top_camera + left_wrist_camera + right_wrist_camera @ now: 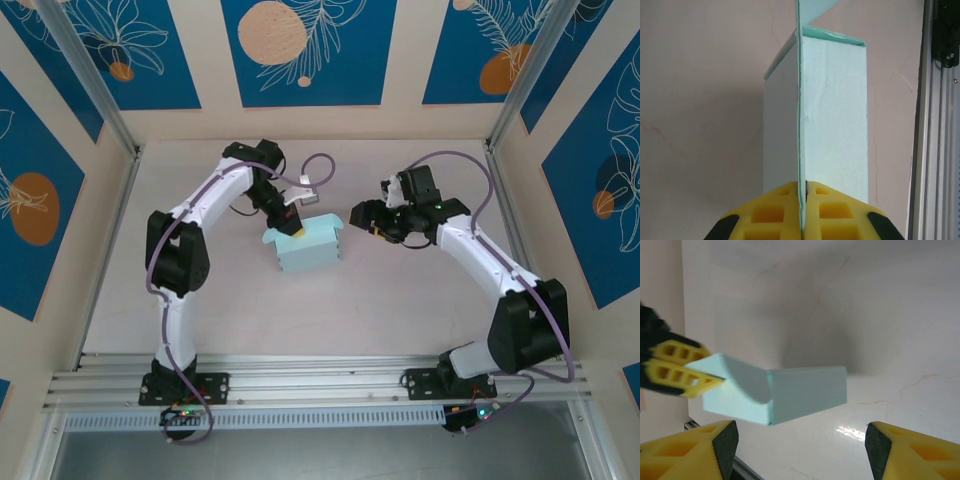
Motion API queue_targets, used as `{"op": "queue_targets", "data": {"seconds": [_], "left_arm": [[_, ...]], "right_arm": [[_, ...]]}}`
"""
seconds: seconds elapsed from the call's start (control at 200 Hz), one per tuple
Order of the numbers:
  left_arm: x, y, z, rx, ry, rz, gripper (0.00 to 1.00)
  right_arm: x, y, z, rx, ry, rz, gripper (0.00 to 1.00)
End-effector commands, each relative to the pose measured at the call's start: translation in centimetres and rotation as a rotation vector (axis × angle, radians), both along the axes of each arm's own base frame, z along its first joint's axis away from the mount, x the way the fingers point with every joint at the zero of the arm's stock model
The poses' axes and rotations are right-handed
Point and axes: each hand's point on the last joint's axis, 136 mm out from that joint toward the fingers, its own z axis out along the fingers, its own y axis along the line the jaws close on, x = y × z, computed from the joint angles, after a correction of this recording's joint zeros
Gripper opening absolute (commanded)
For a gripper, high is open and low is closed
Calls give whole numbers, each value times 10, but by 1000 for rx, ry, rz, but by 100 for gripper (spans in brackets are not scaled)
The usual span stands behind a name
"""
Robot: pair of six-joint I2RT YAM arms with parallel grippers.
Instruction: Fold the paper box
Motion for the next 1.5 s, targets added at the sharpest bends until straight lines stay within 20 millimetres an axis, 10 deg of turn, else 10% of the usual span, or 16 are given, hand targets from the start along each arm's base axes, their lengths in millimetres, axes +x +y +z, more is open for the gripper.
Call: {"op": "queue_targets", "data": {"seconds": [0.0,0.41,1.01,1.3,1.495], "left_arm": [[-5,-4,-18,24,37,-6,3],[0,-11,-39,133,-54,-31,31],[11,-16,6,68,-250,-4,99],[21,-2,67,15,-473,183,100],[21,44,95,-18,-551,664,94]], "right_arm": [[-10,-6,4,-34,-28,14,70],[-11,-7,1,-172,-122,29,70],[-1,2,-5,-232,-205,83,70],[-4,8,-1,-271,-248,126,66],[-4,4,-1,-399,-265,135,62]]}}
